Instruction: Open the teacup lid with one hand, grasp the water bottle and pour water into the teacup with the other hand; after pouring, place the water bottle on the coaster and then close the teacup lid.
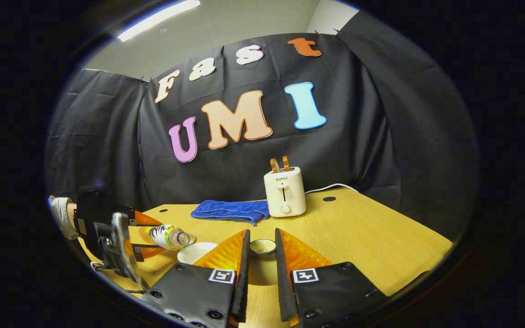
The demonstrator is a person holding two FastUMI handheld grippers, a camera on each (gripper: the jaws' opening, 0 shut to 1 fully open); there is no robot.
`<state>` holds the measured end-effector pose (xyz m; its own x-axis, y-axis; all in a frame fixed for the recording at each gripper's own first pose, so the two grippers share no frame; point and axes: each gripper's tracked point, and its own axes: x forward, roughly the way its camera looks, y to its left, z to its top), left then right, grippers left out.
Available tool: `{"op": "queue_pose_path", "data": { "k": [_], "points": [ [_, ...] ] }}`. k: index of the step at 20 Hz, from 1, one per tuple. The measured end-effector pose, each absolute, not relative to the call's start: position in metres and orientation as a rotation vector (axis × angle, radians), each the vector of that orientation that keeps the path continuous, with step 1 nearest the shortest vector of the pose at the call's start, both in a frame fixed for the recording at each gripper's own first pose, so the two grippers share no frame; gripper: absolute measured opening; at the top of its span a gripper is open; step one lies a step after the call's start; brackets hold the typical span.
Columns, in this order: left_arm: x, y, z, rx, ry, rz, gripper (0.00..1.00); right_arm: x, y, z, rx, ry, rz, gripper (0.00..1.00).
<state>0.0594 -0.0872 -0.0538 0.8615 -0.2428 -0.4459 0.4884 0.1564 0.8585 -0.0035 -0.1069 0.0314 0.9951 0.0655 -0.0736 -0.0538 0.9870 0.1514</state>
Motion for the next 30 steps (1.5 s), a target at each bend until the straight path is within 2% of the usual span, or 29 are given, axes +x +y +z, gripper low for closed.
{"op": "queue_pose_path", "data": {
  "k": [4, 5, 6, 9, 10, 13, 19, 20, 21, 26, 27, 30],
  "points": [
    [0.055, -0.098, -0.056, 1.087, 0.231, -0.541, 0.58, -0.003, -0.104, 0.030, 0.144, 0.081, 0.066, 0.34],
    [0.054, -0.100, -0.056, 1.037, 0.232, -0.545, 0.55, -0.004, -0.104, 0.031, 0.144, 0.079, 0.066, 0.34],
    [0.052, -0.100, -0.052, 0.987, 0.229, -0.543, 0.58, -0.004, -0.104, 0.031, 0.145, 0.079, 0.064, 0.29],
    [0.056, -0.096, -0.042, 0.837, 0.226, -0.516, 0.60, -0.004, -0.104, 0.031, 0.147, 0.079, 0.065, 0.31],
    [0.058, -0.094, -0.038, 0.781, 0.225, -0.506, 0.58, -0.004, -0.103, 0.030, 0.146, 0.079, 0.066, 0.29],
    [0.065, -0.083, -0.019, 0.646, 0.191, -0.457, 0.55, -0.004, -0.102, 0.030, 0.144, 0.081, 0.068, 0.31],
    [0.083, -0.065, 0.002, 0.453, 0.149, -0.377, 0.58, -0.002, -0.102, 0.026, 0.140, 0.086, 0.062, 0.29],
    [0.085, -0.061, 0.006, 0.428, 0.142, -0.365, 0.58, -0.001, -0.102, 0.025, 0.139, 0.087, 0.062, 0.34],
    [0.088, -0.063, 0.011, 0.393, 0.131, -0.360, 0.58, -0.001, -0.102, 0.024, 0.138, 0.088, 0.061, 0.29],
    [0.109, -0.057, 0.031, 0.115, 0.079, -0.299, 0.57, 0.000, -0.102, 0.020, 0.132, 0.097, 0.060, 0.31],
    [0.112, -0.055, 0.030, 0.078, 0.074, -0.287, 0.57, 0.001, -0.102, 0.020, 0.129, 0.097, 0.058, 0.29],
    [0.121, -0.056, 0.026, 0.033, 0.081, -0.277, 0.57, 0.003, -0.107, 0.015, 0.130, 0.104, 0.046, 0.34]
  ]
}}
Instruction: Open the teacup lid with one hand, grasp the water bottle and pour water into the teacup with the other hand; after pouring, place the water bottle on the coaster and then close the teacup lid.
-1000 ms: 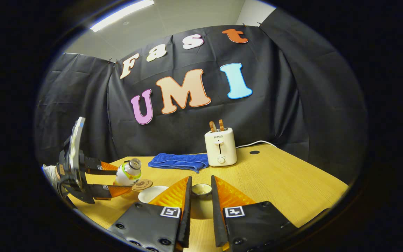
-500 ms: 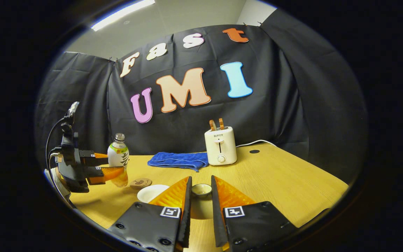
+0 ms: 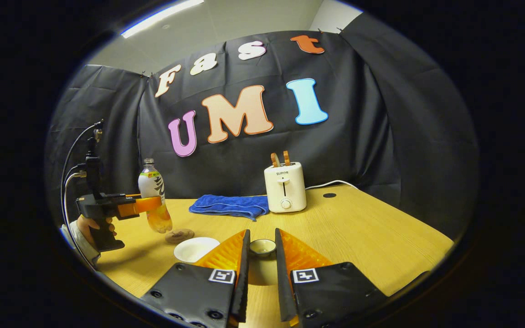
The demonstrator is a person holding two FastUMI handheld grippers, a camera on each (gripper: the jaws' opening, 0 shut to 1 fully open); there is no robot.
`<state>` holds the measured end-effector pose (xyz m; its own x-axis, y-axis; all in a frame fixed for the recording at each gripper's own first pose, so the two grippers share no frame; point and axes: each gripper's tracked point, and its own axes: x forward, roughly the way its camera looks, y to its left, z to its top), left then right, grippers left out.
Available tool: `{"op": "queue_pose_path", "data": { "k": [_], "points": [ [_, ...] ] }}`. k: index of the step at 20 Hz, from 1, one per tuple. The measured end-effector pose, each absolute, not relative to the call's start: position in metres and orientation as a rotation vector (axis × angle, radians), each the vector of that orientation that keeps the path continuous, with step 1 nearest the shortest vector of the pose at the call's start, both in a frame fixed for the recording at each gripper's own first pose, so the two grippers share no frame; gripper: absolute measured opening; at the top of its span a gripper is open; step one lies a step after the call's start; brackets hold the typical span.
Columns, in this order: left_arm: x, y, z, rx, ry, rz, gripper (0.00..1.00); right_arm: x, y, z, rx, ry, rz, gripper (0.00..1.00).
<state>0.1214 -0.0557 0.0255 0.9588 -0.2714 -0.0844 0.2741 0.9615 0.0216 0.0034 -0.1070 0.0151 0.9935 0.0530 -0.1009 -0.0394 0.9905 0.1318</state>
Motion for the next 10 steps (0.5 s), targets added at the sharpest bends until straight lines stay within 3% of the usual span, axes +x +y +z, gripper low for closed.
{"op": "queue_pose_path", "data": {
  "k": [1, 3, 10],
  "points": [
    [0.125, -0.055, 0.025, 0.031, 0.088, -0.273, 0.57, 0.004, -0.108, 0.013, 0.134, 0.108, 0.044, 0.29],
    [0.133, -0.056, 0.023, -0.003, 0.075, -0.256, 0.57, 0.006, -0.110, 0.011, 0.134, 0.114, 0.040, 0.34],
    [0.154, -0.059, 0.001, -0.077, 0.106, -0.223, 0.57, 0.011, -0.113, 0.001, 0.128, 0.130, 0.031, 0.34]
  ]
}}
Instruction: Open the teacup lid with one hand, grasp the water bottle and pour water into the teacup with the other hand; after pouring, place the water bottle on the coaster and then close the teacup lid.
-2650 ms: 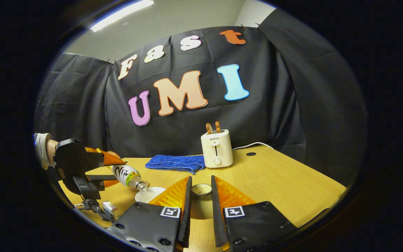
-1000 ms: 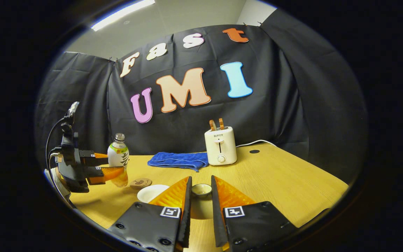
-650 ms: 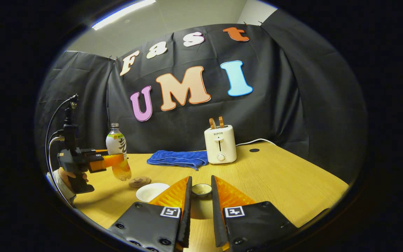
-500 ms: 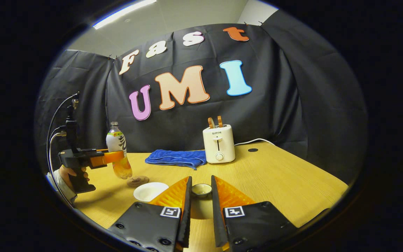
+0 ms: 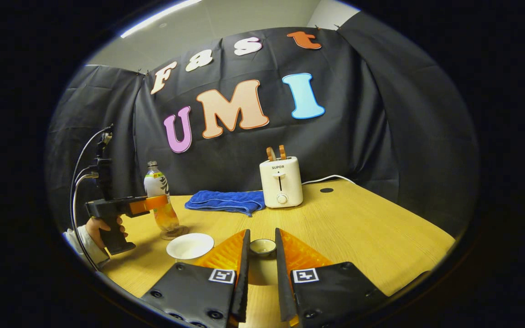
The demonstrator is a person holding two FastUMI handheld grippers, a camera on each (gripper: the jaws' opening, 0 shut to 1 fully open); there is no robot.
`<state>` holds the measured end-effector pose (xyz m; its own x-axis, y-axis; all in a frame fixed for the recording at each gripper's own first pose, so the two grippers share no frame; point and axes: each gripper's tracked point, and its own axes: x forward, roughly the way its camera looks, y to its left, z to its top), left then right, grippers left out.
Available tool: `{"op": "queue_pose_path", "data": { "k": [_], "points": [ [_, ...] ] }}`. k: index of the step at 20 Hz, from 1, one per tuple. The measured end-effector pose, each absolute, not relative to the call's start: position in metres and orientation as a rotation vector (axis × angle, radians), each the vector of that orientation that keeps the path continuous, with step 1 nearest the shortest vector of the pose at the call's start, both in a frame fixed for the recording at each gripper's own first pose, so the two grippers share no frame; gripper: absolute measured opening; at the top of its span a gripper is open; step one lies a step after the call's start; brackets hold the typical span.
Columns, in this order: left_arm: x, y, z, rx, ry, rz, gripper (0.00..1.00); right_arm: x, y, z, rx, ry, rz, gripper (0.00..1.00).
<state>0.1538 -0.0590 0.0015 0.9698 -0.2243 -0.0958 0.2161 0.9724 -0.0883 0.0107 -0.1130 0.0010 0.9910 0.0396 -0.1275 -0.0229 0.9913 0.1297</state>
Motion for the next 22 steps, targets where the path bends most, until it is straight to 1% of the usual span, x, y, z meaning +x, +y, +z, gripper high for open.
{"op": "queue_pose_path", "data": {
  "k": [3, 6, 7, 8, 9, 10, 12, 14, 17, 18, 19, 20, 22],
  "points": [
    [0.154, -0.057, -0.010, -0.088, 0.129, -0.215, 0.59, 0.013, -0.114, -0.001, 0.128, 0.134, 0.029, 0.34],
    [0.152, -0.057, -0.011, -0.099, 0.127, -0.216, 0.61, 0.015, -0.112, -0.008, 0.127, 0.146, 0.029, 0.29],
    [0.150, -0.057, -0.012, -0.090, 0.134, -0.222, 0.62, 0.015, -0.111, -0.009, 0.127, 0.150, 0.032, 0.29],
    [0.148, -0.059, -0.009, -0.076, 0.125, -0.229, 0.65, 0.015, -0.108, -0.010, 0.126, 0.152, 0.036, 0.34],
    [0.147, -0.060, -0.011, -0.056, 0.131, -0.235, 0.65, 0.015, -0.106, -0.011, 0.121, 0.154, 0.041, 0.34],
    [0.145, -0.061, -0.012, -0.040, 0.134, -0.241, 0.65, 0.015, -0.104, -0.011, 0.115, 0.155, 0.043, 0.29],
    [0.143, -0.064, -0.012, -0.021, 0.132, -0.246, 0.67, 0.012, -0.100, -0.013, 0.110, 0.158, 0.052, 0.34],
    [0.141, -0.066, -0.012, -0.016, 0.132, -0.250, 0.67, 0.011, -0.096, -0.012, 0.106, 0.160, 0.059, 0.31],
    [0.138, -0.065, -0.015, -0.019, 0.141, -0.252, 0.68, 0.008, -0.089, -0.011, 0.109, 0.160, 0.076, 0.31],
    [0.136, -0.065, -0.016, -0.017, 0.144, -0.254, 0.69, 0.008, -0.087, -0.010, 0.108, 0.160, 0.081, 0.34],
    [0.135, -0.064, -0.017, -0.014, 0.144, -0.255, 0.69, 0.008, -0.085, -0.010, 0.107, 0.160, 0.084, 0.34],
    [0.134, -0.064, -0.016, -0.012, 0.140, -0.256, 0.69, 0.008, -0.083, -0.011, 0.106, 0.161, 0.090, 0.31],
    [0.132, -0.064, -0.017, -0.012, 0.141, -0.257, 0.73, 0.007, -0.078, -0.010, 0.105, 0.162, 0.098, 0.32]
  ]
}}
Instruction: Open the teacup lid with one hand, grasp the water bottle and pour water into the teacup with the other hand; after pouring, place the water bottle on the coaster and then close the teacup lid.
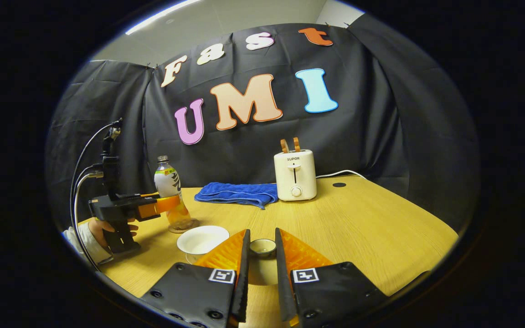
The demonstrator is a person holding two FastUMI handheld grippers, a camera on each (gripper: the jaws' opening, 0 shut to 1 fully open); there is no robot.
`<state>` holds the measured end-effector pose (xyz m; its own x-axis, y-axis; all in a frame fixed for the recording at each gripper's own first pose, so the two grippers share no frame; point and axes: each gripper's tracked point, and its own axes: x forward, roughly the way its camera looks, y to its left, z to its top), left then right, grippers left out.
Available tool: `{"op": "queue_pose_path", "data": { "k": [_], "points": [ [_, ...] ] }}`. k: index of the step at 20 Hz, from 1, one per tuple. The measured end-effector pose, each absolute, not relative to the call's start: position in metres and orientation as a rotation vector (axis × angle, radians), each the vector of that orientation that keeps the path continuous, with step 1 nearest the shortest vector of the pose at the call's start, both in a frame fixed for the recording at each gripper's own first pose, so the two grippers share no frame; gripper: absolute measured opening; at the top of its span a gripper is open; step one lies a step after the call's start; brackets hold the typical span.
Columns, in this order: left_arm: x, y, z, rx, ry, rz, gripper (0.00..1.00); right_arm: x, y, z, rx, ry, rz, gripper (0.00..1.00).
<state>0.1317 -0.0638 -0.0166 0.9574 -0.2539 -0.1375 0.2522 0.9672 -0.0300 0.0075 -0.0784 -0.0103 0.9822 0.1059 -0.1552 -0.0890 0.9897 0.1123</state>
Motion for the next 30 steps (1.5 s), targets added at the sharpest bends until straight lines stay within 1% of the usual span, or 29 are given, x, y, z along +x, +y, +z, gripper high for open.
{"op": "queue_pose_path", "data": {
  "k": [1, 2, 3, 4, 6, 12, 13, 14, 15, 17, 18, 27, 30],
  "points": [
    [0.131, -0.063, -0.017, -0.010, 0.141, -0.255, 0.76, 0.008, -0.076, -0.009, 0.106, 0.160, 0.103, 0.33],
    [0.130, -0.063, -0.017, -0.006, 0.138, -0.252, 0.82, 0.009, -0.074, -0.008, 0.108, 0.157, 0.109, 0.34],
    [0.127, -0.062, -0.017, -0.001, 0.137, -0.249, 0.84, 0.010, -0.071, -0.006, 0.111, 0.151, 0.117, 0.29],
    [0.124, -0.062, -0.016, 0.005, 0.134, -0.248, 0.89, 0.010, -0.067, -0.003, 0.115, 0.144, 0.125, 0.31],
    [0.118, -0.062, -0.014, 0.016, 0.128, -0.246, 0.97, 0.014, -0.057, 0.003, 0.124, 0.132, 0.152, 0.31],
    [0.095, -0.051, -0.014, 0.008, 0.117, -0.226, 0.97, 0.029, -0.025, 0.012, 0.138, 0.119, 0.219, 0.33],
    [0.091, -0.048, -0.012, 0.005, 0.109, -0.220, 0.97, 0.031, -0.019, 0.013, 0.137, 0.114, 0.228, 0.29],
    [0.086, -0.043, -0.011, 0.005, 0.104, -0.212, 0.97, 0.034, -0.014, 0.013, 0.131, 0.112, 0.236, 0.29],
    [0.082, -0.038, -0.009, 0.008, 0.098, -0.204, 0.97, 0.036, -0.008, 0.014, 0.122, 0.111, 0.241, 0.33],
    [0.072, -0.030, -0.003, 0.013, 0.080, -0.196, 0.96, 0.042, 0.004, 0.011, 0.107, 0.113, 0.255, 0.30],
    [0.067, -0.027, 0.000, 0.018, 0.068, -0.190, 0.97, 0.045, 0.010, 0.010, 0.098, 0.112, 0.264, 0.31],
    [0.023, -0.005, 0.029, 0.036, -0.021, -0.140, 0.96, 0.064, 0.036, -0.013, 0.037, 0.154, 0.269, 0.30],
    [0.016, -0.001, 0.033, 0.041, -0.029, -0.137, 0.96, 0.064, 0.037, -0.020, 0.020, 0.166, 0.262, 0.31]
  ]
}}
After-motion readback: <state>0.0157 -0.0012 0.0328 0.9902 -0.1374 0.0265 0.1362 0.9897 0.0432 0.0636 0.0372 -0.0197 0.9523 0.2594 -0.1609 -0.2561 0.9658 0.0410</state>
